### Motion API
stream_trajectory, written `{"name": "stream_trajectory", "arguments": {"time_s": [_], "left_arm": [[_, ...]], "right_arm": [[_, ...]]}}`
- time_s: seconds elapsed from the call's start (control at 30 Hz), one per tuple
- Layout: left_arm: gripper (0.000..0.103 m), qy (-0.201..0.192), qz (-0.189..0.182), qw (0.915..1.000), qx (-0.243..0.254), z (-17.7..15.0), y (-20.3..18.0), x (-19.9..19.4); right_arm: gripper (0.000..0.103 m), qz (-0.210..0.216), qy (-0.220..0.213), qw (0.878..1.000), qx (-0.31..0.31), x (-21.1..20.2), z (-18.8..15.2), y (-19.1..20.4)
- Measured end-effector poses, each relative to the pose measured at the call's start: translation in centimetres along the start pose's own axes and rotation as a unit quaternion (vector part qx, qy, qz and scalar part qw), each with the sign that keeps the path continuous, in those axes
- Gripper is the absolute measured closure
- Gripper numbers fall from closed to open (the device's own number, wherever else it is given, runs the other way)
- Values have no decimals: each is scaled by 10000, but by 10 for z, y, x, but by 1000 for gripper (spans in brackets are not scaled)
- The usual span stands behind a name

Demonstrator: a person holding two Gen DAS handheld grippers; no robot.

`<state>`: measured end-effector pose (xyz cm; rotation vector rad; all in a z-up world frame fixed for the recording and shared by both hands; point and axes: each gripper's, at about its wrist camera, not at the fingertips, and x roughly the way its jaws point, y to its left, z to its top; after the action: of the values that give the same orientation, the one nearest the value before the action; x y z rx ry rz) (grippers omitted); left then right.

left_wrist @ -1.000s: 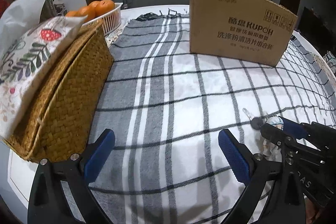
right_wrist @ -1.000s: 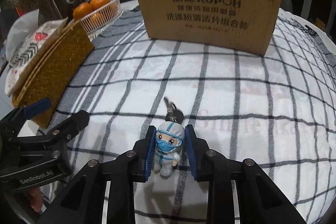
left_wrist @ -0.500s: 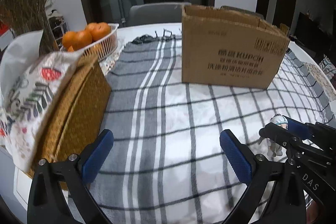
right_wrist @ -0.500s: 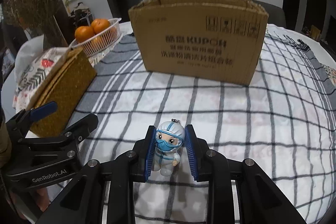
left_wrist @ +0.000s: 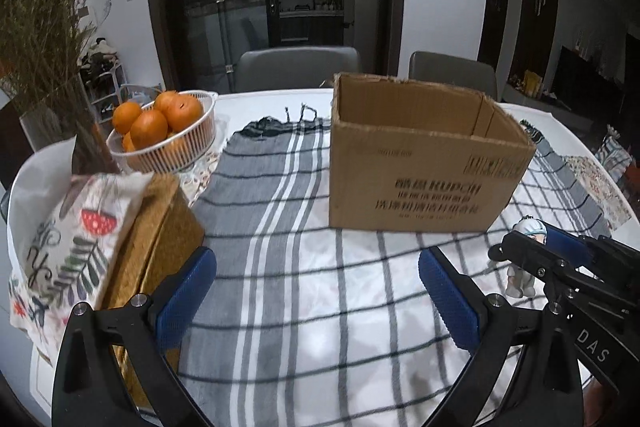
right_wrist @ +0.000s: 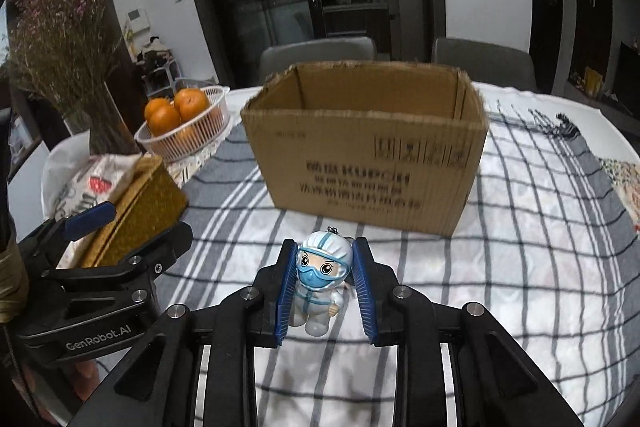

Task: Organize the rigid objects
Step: 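Carry the keychain into the box and open the right gripper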

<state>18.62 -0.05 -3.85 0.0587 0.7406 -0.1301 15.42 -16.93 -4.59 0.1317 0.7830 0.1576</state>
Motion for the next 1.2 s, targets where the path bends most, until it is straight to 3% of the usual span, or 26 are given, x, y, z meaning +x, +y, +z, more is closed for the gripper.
{"name": "stream_trajectory", "arguments": {"time_s": [0.33, 0.9, 1.2], "left_arm": [[0, -170, -132, 9998, 8, 30, -5, 5], [0, -510, -34, 9987, 17, 85, -7, 22], [0, -481, 62, 9988, 40, 106, -10, 46]], "right_arm": [[74, -56, -341, 9994, 10, -7, 35, -9], [74, -126, -841, 9963, -112, 2, 98, -20], [74, -82, -799, 9968, -56, 26, 121, -30]]}}
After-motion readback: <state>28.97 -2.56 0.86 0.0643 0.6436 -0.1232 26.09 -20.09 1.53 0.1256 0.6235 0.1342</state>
